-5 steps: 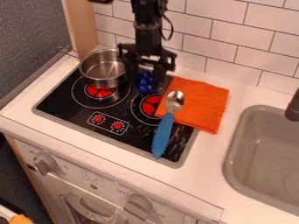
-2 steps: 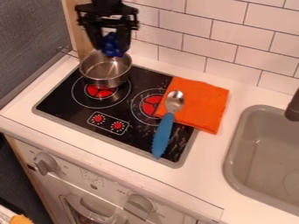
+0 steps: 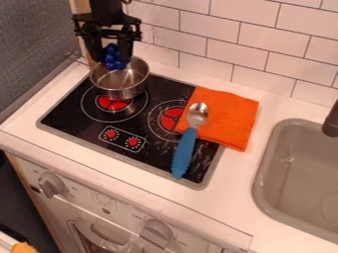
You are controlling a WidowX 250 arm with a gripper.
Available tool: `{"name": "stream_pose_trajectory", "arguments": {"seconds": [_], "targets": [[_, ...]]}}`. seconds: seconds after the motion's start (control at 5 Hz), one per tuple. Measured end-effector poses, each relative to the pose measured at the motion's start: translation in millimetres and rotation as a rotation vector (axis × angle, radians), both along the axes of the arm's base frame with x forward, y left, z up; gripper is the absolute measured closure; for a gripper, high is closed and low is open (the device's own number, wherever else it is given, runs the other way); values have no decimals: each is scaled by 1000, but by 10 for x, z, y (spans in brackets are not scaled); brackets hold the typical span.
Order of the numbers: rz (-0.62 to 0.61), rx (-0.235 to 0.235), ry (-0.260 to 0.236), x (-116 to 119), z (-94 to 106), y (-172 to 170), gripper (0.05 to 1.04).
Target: Put blue grapes in silver pot
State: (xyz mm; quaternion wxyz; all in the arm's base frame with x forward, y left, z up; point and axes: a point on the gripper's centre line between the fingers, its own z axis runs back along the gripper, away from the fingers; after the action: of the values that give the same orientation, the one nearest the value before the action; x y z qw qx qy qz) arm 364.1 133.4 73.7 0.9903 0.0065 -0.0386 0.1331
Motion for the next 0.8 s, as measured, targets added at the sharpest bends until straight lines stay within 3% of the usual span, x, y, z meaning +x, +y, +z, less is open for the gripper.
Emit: {"name": "stream_pose_trajectory", "arguments": {"seconds": [0.4,0.6,0.8], "targets": [[-6,34,55,48,-191,-18,354],[-16,41,77,36,-265,-5,278],[-35,23,65,59,-252,-28,79]]}}
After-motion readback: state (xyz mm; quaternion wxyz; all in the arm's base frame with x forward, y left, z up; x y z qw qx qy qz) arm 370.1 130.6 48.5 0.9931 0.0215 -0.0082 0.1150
